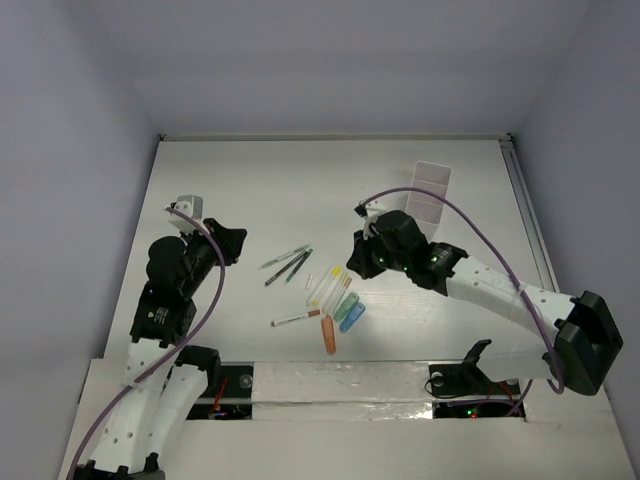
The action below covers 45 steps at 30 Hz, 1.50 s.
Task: Sort the stationery into containers
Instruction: Pick up the stationery from the center of the board.
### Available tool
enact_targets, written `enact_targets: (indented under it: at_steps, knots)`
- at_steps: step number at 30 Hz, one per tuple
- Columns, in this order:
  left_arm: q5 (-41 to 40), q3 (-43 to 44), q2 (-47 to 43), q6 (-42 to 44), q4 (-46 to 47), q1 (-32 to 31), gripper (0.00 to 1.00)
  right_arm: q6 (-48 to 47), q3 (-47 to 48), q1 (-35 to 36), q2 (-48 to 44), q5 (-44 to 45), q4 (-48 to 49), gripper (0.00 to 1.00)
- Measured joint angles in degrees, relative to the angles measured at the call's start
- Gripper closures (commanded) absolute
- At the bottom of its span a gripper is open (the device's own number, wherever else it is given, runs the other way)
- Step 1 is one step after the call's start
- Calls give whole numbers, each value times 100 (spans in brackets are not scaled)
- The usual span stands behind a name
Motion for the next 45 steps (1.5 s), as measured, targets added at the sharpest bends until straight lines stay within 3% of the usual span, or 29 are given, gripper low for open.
enact_targets:
  at_steps: [1, 4, 5, 7, 13, 26, 45]
  knots:
    - [-33, 0, -2, 37, -37, -46, 86, 70, -85, 81, 22, 20, -50, 97]
    - [-90, 0, -2, 94, -94, -151, 81, 365, -389, 310, 46, 142, -232, 52]
    - [-103, 0, -2, 111, -111, -170, 77, 487, -505, 376, 44, 203, -271, 32]
    - [-131, 0, -2, 122, -142, -175, 72, 726, -767, 485, 26, 337, -308, 21]
    - [-170, -2, -7, 120, -164, -175, 67, 1366, -1252, 544, -125, 538, -439, 23]
    - [-179, -2, -66, 120, -192, -175, 66, 1860, -1268, 927, 610, 844, -389, 43]
    - [-162, -4, -72, 120, -197, -175, 66, 2041, -1266, 938, 922, 870, -114, 44]
